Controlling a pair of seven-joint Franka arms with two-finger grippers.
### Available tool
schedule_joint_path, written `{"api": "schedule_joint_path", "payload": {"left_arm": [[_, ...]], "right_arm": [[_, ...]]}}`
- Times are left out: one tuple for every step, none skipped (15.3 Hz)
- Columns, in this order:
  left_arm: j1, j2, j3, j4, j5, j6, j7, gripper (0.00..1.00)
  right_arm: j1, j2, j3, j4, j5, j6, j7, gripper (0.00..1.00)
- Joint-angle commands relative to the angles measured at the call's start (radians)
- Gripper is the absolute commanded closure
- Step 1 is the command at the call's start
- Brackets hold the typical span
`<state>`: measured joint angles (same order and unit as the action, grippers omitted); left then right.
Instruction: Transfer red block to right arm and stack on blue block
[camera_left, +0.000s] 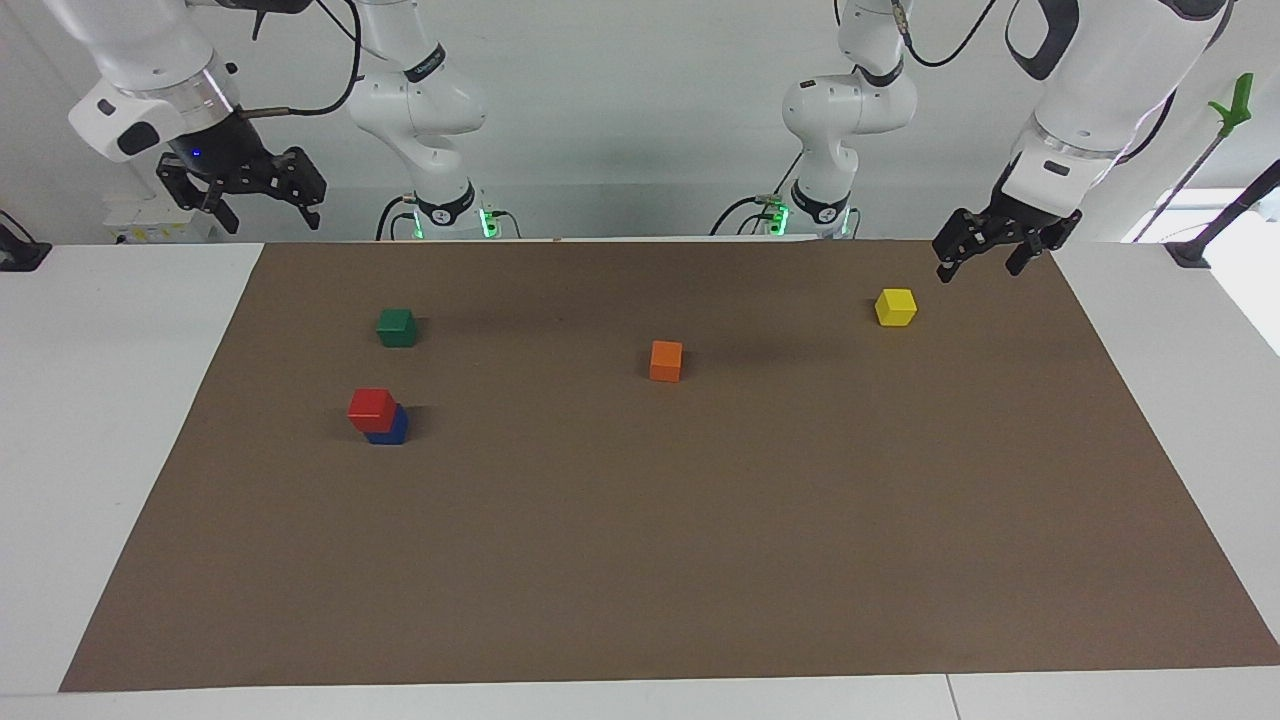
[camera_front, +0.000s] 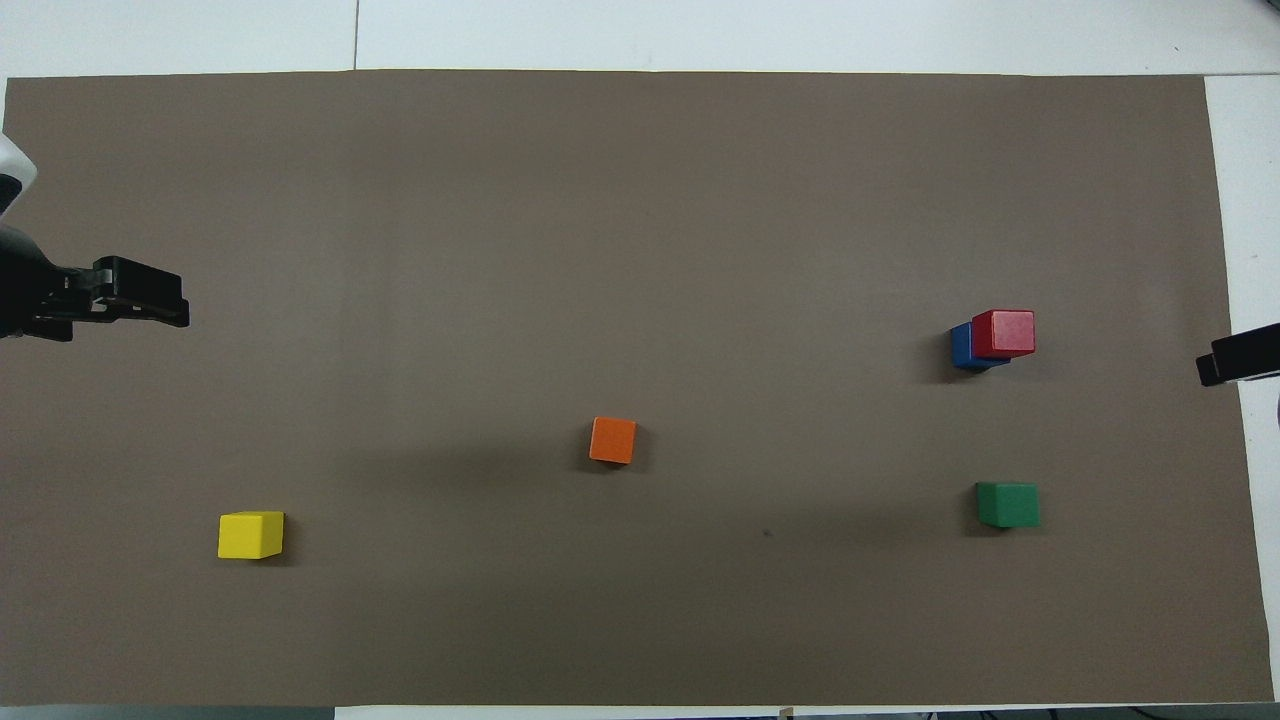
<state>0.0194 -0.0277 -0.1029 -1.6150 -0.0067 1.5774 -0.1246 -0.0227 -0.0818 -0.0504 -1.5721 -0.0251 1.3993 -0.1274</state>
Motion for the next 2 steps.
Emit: {"api": "schedule_joint_path", "payload": {"left_arm": [[0.01,-0.02,-0.001,-0.017,-0.012,0.007,0.003,0.0],[0.01,-0.02,-0.001,-0.017,-0.012,0.007,0.003,0.0]], "right_arm": [[-0.01,-0.024,-0.002,-0.031,0.011,0.018,-0.021,0.0],[-0.01,-0.024,-0.002,-0.031,0.011,0.02,-0.021,0.0]]}}
